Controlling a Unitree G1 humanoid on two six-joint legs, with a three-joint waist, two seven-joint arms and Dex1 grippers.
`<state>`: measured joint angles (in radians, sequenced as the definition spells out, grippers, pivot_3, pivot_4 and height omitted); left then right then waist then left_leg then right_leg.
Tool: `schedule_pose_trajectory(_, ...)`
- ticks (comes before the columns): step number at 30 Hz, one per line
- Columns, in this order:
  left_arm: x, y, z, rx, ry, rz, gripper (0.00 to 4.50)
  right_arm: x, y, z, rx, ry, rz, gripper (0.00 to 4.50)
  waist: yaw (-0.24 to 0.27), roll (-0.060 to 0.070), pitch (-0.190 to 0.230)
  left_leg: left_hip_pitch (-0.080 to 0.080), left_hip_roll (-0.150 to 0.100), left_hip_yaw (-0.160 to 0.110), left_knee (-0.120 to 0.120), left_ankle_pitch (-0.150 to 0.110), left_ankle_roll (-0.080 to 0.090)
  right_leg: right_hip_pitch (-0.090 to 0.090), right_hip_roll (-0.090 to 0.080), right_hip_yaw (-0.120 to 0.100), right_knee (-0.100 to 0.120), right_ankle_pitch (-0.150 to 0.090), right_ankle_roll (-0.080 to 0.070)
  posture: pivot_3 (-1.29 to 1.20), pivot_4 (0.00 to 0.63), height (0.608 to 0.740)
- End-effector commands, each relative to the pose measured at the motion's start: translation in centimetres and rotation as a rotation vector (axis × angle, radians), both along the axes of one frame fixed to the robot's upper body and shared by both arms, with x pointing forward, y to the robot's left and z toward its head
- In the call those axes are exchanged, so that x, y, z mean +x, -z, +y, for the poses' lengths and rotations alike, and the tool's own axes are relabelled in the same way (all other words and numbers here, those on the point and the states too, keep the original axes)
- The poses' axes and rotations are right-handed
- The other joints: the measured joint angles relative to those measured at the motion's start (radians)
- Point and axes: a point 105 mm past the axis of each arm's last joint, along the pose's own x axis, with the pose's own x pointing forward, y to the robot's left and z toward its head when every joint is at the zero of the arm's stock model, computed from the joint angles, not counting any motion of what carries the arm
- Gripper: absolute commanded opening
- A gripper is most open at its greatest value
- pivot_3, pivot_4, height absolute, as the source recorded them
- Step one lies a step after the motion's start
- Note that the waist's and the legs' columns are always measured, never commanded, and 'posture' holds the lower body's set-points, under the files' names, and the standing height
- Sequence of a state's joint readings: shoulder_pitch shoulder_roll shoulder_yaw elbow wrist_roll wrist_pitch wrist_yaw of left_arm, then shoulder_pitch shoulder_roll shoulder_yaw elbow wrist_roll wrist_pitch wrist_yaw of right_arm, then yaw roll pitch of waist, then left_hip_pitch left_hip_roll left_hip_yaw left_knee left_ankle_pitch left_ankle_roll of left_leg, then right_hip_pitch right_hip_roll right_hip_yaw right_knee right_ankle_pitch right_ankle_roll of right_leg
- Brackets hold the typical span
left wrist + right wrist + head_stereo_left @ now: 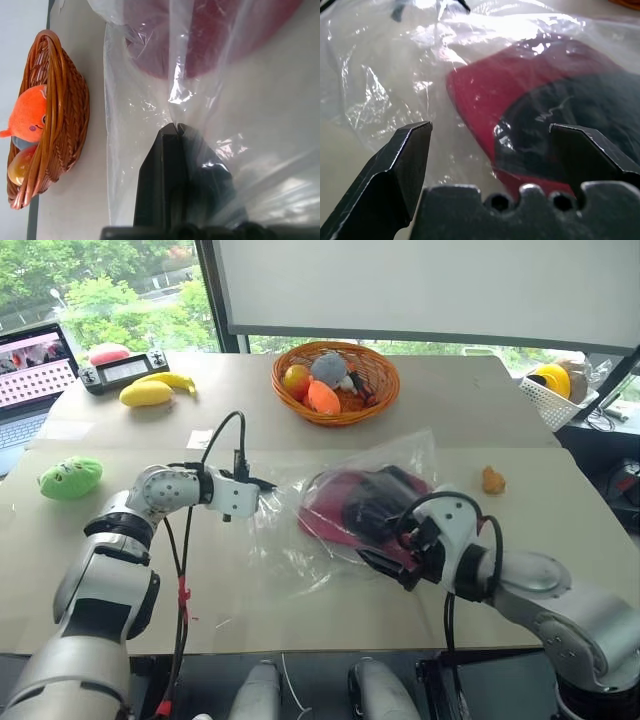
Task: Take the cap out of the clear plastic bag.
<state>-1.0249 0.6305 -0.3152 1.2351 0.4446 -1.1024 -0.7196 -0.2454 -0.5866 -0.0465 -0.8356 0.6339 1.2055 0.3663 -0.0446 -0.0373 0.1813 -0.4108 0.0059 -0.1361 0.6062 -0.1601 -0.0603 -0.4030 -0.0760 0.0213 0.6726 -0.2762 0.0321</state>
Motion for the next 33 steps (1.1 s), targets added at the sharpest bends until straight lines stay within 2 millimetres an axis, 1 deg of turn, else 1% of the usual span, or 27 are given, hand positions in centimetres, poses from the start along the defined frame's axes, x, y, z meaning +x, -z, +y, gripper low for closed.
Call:
schedule_pose_trajectory(1, 0.4, -1.2, 0.6, -0.005, -0.024, -0.028, 0.01, -0.5, -0.4, -0.9, -0.010, 0.001, -0.006, 4.50, 0.001, 0.000, 0.000, 0.000, 0.000, 0.000, 0.000, 0.000, 0.000, 0.000, 0.000, 0.000, 0.000, 0.000, 0.000, 0.00, 0.150, 0.733)
schedule_pose_trajectory(7, 0.0, -0.7, 1.3, 0.007, -0.029, -0.002, 0.01, -2.1, -0.4, -1.9, -0.057, -0.083, 0.034, 4.50, -0.001, 0.000, 0.000, 0.000, 0.000, 0.000, 0.000, 0.000, 0.000, 0.000, 0.000, 0.000, 0.000, 0.000, 0.000, 0.00, 0.150, 0.733)
schedule_pose_trajectory(11, -0.6, -0.1, 2.1, 0.023, -0.023, 0.025, 0.01, -2.4, 0.9, -2.6, -0.129, -0.093, 0.101, 4.50, -0.004, 0.000, 0.000, 0.001, 0.000, 0.000, 0.000, 0.000, 0.000, 0.000, 0.000, 0.000, 0.000, 0.000, 0.000, 0.00, 0.150, 0.733)
schedule_pose_trajectory(14, -2.2, 0.9, 2.2, 0.013, 0.039, 0.073, 0.01, -1.3, 3.4, -3.6, -0.248, -0.019, 0.155, 4.50, -0.006, 0.000, 0.000, 0.001, 0.000, 0.001, 0.000, 0.000, 0.000, 0.000, 0.000, 0.001, 0.000, 0.000, 0.000, 0.00, 0.150, 0.733)
schedule_pose_trajectory(15, -2.5, 1.1, 2.1, 0.009, 0.051, 0.082, 0.01, -1.1, 3.8, -3.8, -0.279, -0.010, 0.161, 4.50, -0.004, 0.000, 0.000, 0.002, 0.000, 0.001, 0.000, 0.000, 0.000, 0.001, 0.000, 0.001, 0.000, 0.000, 0.000, 0.00, 0.150, 0.733)
schedule_pose_trajectory(16, -2.9, 1.1, 2.0, 0.001, 0.070, 0.090, 0.01, -0.5, 4.2, -4.1, -0.308, 0.017, 0.157, 4.50, -0.002, 0.000, 0.000, 0.002, 0.000, 0.001, 0.000, 0.000, 0.000, 0.001, 0.000, 0.001, 0.000, 0.000, 0.000, 0.00, 0.150, 0.733)
schedule_pose_trajectory(19, -4.0, 1.1, 1.1, -0.037, 0.130, 0.121, 0.01, 1.2, 4.7, -4.7, -0.351, 0.077, 0.132, 4.50, -0.001, 0.000, 0.000, 0.001, 0.000, 0.001, 0.000, 0.000, 0.000, 0.000, 0.000, 0.001, 0.000, 0.000, 0.000, 0.00, 0.150, 0.733)
schedule_pose_trajectory(21, -4.8, 0.9, 0.5, -0.061, 0.169, 0.148, 0.01, 1.9, 4.9, -5.0, -0.380, 0.094, 0.120, 4.50, 0.000, 0.000, 0.000, 0.001, 0.000, 0.001, 0.001, 0.000, 0.000, 0.001, 0.000, 0.002, 0.001, 0.000, 0.000, 0.00, 0.150, 0.733)
schedule_pose_trajectory(22, -5.4, 0.9, 0.1, -0.068, 0.199, 0.171, 0.01, 2.4, 4.9, -5.3, -0.399, 0.107, 0.108, 4.50, 0.001, 0.000, 0.000, 0.001, 0.000, 0.002, 0.001, 0.000, 0.000, 0.001, 0.000, 0.002, 0.000, 0.000, 0.000, 0.00, 0.150, 0.733)
schedule_pose_trajectory(24, -6.9, 1.0, -0.6, -0.070, 0.259, 0.221, 0.01, 3.5, 4.8, -5.6, -0.404, 0.136, 0.082, 4.50, 0.000, 0.000, 0.000, 0.001, 0.000, 0.002, 0.001, 0.000, 0.000, 0.001, 0.000, 0.002, 0.000, 0.000, 0.000, 0.00, 0.150, 0.733)
schedule_pose_trajectory(26, -8.7, 1.3, -1.3, -0.055, 0.322, 0.291, 0.01, 4.9, 4.2, -6.0, -0.408, 0.171, 0.037, 4.50, -0.006, 0.000, 0.000, 0.002, 0.000, 0.002, 0.001, 0.000, 0.000, 0.001, 0.000, 0.003, 0.000, 0.000, 0.000, 0.00, 0.150, 0.733)
schedule_pose_trajectory(28, -10.1, 1.5, -1.7, -0.047, 0.361, 0.349, 0.01, 5.9, 3.7, -6.0, -0.407, 0.187, 0.005, 4.50, -0.005, 0.000, 0.000, 0.002, 0.001, 0.003, 0.001, 0.000, 0.000, 0.001, 0.000, 0.004, 0.000, 0.000, 0.000, 0.00, 0.150, 0.733)
schedule_pose_trajectory(31, -12.4, 2.4, -2.7, -0.034, 0.424, 0.431, 0.01, 7.7, 2.6, -5.4, -0.388, 0.201, -0.050, 4.50, -0.011, 0.002, 0.000, 0.004, 0.001, 0.003, 0.001, 0.000, 0.000, 0.001, 0.001, 0.005, 0.001, 0.000, 0.000, 0.00, 0.150, 0.733)
schedule_pose_trajectory(33, -13.2, 2.6, -3.4, -0.039, 0.450, 0.461, 0.01, 8.9, 2.0, -4.9, -0.375, 0.208, -0.082, 4.50, -0.014, 0.003, 0.001, 0.004, 0.001, 0.004, 0.001, 0.000, 0.000, 0.001, 0.001, 0.006, 0.001, 0.000, 0.000, 0.00, 0.150, 0.733)
